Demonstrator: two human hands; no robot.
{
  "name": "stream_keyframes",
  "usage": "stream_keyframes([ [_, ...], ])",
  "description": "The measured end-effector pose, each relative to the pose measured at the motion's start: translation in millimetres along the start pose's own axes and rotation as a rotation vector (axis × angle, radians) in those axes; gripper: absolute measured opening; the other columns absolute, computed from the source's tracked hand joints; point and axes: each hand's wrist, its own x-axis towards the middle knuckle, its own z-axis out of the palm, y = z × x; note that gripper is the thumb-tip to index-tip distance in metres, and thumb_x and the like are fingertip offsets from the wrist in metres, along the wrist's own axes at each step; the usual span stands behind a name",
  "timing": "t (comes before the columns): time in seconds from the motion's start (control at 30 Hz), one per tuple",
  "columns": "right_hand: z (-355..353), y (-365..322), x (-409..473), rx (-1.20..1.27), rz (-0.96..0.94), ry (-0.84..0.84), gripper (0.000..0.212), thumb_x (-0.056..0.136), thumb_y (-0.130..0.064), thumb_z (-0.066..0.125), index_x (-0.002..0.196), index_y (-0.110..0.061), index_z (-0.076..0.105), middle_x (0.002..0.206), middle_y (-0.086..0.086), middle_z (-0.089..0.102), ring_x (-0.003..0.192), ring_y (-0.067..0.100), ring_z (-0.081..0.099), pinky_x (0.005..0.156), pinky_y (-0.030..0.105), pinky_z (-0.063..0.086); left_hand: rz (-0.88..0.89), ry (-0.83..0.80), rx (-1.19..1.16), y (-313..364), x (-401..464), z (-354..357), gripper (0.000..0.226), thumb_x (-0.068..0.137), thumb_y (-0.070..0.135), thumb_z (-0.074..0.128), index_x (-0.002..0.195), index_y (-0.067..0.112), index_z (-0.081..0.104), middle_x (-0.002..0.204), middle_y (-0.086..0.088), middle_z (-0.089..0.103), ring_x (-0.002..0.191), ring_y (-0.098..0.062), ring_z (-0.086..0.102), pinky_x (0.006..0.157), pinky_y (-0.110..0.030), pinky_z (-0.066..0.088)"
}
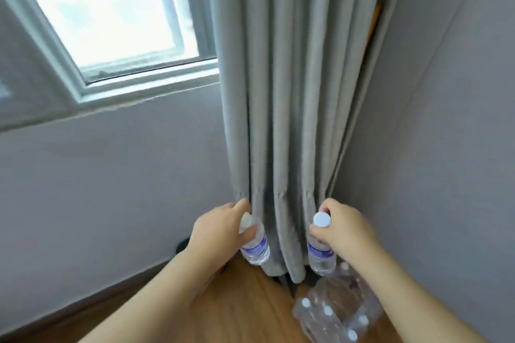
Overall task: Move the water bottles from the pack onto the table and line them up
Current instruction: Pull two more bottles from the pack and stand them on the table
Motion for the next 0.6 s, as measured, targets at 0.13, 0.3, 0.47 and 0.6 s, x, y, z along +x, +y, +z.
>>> stream_keyframes([
  [0.13,9.0,-80.7,-29.8,0.003,-0.182,-0.093,0.023,0.072,-0.039,0.062,0.077,-0.024,0.047,0.079,-0.005,0.058,0.076,0.022,0.056,0.056,0.030,0.039,-0.205,0.084,0.000,-60.3,-77.3,-43.2,0.029,0.088,0.051,0.046,0.104,0.027,0.044,0.091,0.007,0.060,0.081,-0.016,0.052,0.063,-0.030,0.041],
  [0.3,39.6,-191.6,-88.0,0.040,-0.461,-0.176,0.023,0.073,-0.039,0.066,0.083,-0.024,0.051,0.080,-0.008,0.060,0.078,0.019,0.058,0.059,0.031,0.042,-0.493,0.190,-0.003,-132.4,-194.1,-87.5,0.026,0.086,0.049,0.047,0.098,0.026,0.046,0.087,0.007,0.060,0.081,-0.014,0.055,0.062,-0.028,0.042],
  [0.47,84.0,-310.5,-168.6,0.063,-0.704,-0.300,0.022,0.075,-0.039,0.065,0.085,-0.026,0.050,0.083,-0.007,0.061,0.079,0.017,0.057,0.060,0.030,0.043,-0.766,0.303,-0.007,-201.4,-326.4,-130.2,0.025,0.085,0.050,0.049,0.090,0.026,0.046,0.079,0.005,0.058,0.075,-0.013,0.055,0.060,-0.028,0.045],
  [0.6,125.9,-398.6,-252.6,0.099,-0.868,-0.372,0.020,0.075,-0.036,0.065,0.083,-0.025,0.050,0.079,-0.004,0.060,0.072,0.014,0.055,0.057,0.030,0.041,-0.926,0.382,-0.003,-250.2,-440.5,-160.7,0.021,0.085,0.047,0.053,0.091,0.027,0.048,0.079,0.005,0.058,0.073,-0.013,0.056,0.057,-0.027,0.041],
])
